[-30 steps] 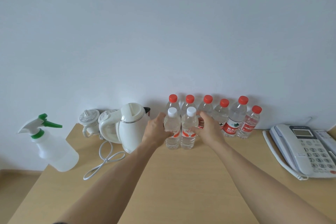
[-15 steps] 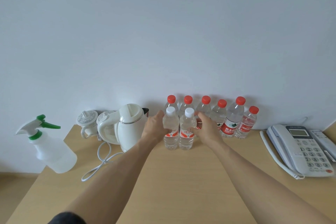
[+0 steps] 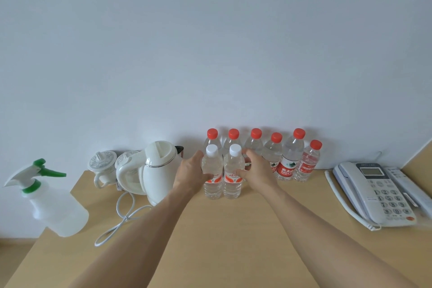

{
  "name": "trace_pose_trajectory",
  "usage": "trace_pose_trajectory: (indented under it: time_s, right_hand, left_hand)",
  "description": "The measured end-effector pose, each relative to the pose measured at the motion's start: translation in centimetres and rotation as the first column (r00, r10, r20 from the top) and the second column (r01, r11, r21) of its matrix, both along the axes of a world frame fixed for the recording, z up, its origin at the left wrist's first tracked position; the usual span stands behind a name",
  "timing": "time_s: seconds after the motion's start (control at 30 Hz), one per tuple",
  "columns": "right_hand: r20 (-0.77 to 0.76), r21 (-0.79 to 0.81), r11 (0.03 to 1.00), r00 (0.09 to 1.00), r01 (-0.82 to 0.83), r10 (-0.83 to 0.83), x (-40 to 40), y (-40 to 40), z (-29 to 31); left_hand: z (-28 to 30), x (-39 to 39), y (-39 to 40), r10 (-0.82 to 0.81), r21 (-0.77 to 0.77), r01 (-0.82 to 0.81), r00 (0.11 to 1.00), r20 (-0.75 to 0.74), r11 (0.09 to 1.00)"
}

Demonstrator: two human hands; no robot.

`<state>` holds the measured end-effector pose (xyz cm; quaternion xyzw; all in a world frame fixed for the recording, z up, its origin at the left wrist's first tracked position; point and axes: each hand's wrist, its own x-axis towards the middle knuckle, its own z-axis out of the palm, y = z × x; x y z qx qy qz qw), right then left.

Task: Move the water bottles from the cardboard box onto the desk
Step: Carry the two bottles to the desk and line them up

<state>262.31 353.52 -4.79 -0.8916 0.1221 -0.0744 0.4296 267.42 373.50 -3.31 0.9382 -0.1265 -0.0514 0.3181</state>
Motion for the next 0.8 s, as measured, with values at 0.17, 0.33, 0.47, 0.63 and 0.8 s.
trace_pose_trajectory:
  time_s: [0.17,0.33,0.47,0.63,0.8]
  right_hand:
    - [-0.028,-0.037,0.999,1.0,-0.005,0.004,-0.3,0.3,0.5]
    - [-0.073,-0.093,0.995,0.997,-0.021,0.014,-0.4,0.2,1.2]
    - [-0.084,-0.119,0.993,0.996,-0.007,-0.003,-0.5,0.3,1.6]
    - [-0.062,-0.205,0.977,0.996,0.056,-0.07,-0.6,-0.5,3.1]
    - [-0.014,-0.231,0.961,0.987,0.154,-0.162,-0.5,-1.6,5.3]
  left_hand:
    - [0.3,-0.3,-0.1,0.003,0.045,-0.003,1.0,-0.012,0.999]
    - [1.2,-0.2,0.0,-0.018,0.093,0.018,1.0,0.001,0.995]
    - [3.1,0.5,0.3,0.0,0.086,0.007,0.997,-0.074,0.996]
    - [7.2,2.3,1.0,0.037,0.017,-0.038,0.998,0.041,0.999]
    - [11.1,3.6,0.1,0.007,0.061,-0.024,0.966,0.26,0.998]
